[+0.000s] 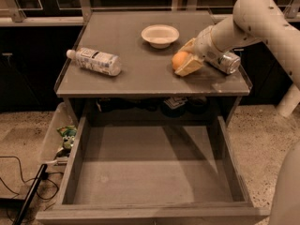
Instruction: Pick orange from top drawer and place on counter
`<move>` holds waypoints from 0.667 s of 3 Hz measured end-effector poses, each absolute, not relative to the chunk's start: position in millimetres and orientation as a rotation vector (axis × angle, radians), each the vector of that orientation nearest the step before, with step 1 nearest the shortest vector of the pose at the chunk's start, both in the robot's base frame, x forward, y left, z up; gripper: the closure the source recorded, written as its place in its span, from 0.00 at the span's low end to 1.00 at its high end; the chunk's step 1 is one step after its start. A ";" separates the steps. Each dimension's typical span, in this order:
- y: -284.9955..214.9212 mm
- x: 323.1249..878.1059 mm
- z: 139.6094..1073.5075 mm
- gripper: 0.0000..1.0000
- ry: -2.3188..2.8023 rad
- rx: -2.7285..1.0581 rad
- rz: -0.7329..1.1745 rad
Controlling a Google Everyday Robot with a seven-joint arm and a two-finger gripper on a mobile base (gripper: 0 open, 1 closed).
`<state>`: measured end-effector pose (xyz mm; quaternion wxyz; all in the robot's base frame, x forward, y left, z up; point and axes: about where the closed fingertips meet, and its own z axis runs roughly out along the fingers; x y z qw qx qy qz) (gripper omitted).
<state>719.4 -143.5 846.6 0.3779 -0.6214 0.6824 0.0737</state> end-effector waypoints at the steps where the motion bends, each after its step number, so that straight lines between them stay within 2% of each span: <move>1: -143.6 719.2 846.1 0.81 1.746 -1.588 0.190; 2: -143.6 719.2 846.1 0.58 1.746 -1.588 0.190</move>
Offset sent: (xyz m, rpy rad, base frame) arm -0.0002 -0.0001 -0.0004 0.0000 0.0022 -0.0007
